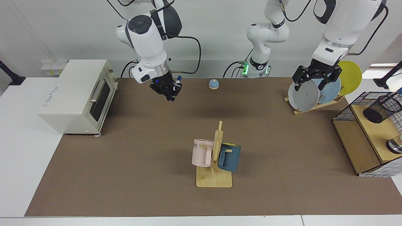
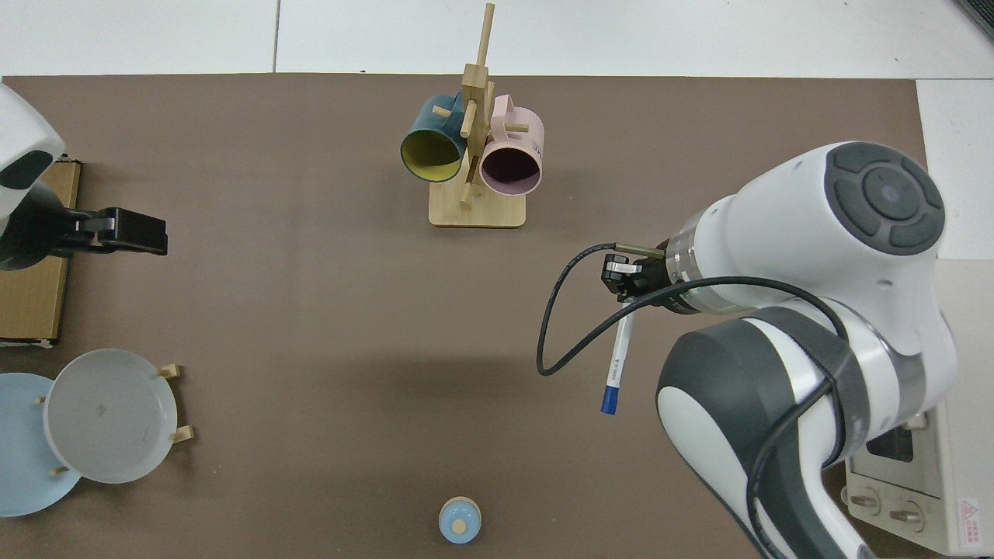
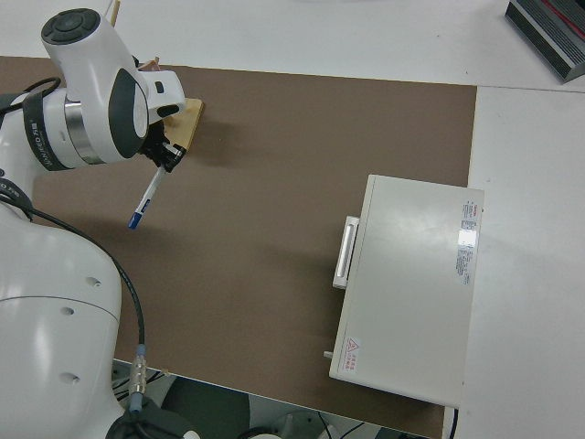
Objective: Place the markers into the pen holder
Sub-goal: 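Lift the marker and carry it toward the table middle with the right gripper, then hold the marker with the right gripper while the left gripper reaches its cap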
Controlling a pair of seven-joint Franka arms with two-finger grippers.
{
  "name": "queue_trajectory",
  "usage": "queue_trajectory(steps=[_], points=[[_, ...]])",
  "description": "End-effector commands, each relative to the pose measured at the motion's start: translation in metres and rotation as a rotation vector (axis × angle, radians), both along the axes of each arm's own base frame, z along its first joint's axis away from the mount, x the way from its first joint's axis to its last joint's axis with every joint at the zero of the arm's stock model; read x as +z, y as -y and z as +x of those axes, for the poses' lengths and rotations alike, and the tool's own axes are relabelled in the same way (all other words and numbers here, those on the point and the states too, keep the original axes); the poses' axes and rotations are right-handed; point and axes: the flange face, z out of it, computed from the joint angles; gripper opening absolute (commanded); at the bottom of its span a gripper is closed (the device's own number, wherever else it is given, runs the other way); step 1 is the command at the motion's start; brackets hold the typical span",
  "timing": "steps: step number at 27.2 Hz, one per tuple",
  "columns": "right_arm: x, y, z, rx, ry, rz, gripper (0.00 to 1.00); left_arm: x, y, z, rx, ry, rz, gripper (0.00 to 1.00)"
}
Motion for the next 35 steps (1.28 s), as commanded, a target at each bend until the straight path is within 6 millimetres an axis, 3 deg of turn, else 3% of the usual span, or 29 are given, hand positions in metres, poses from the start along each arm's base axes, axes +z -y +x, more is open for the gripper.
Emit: queue_trajectory(steps=[1, 9, 13, 21, 24, 35], points=[[0.010, -0.013, -0.006, -0.082, -0.030, 0.032, 0.00, 0.002, 0.003, -0.007, -0.007, -0.006, -0.005, 1.00], [0.021, -0.040, -0.015, -0.157, -0.033, 0.044, 0.00, 0.003, 0.024, -0.008, -0.045, 0.003, -0.017, 1.00], [0.026, -0.052, -0.020, -0.194, -0.045, 0.068, 0.00, 0.001, 0.058, -0.014, -0.123, -0.003, -0.016, 1.00], [0.048, -0.080, -0.026, -0.283, -0.041, 0.105, 0.00, 0.003, 0.095, -0.023, -0.450, 0.004, -0.038, 1.00], [0.049, -0.084, -0.027, -0.334, -0.062, 0.126, 0.00, 0.003, 0.099, -0.024, -0.614, 0.013, -0.097, 1.00], [0.054, -0.091, -0.026, -0.551, -0.145, 0.223, 0.00, 0.003, 0.112, -0.034, -0.883, 0.014, -0.288, 1.00]])
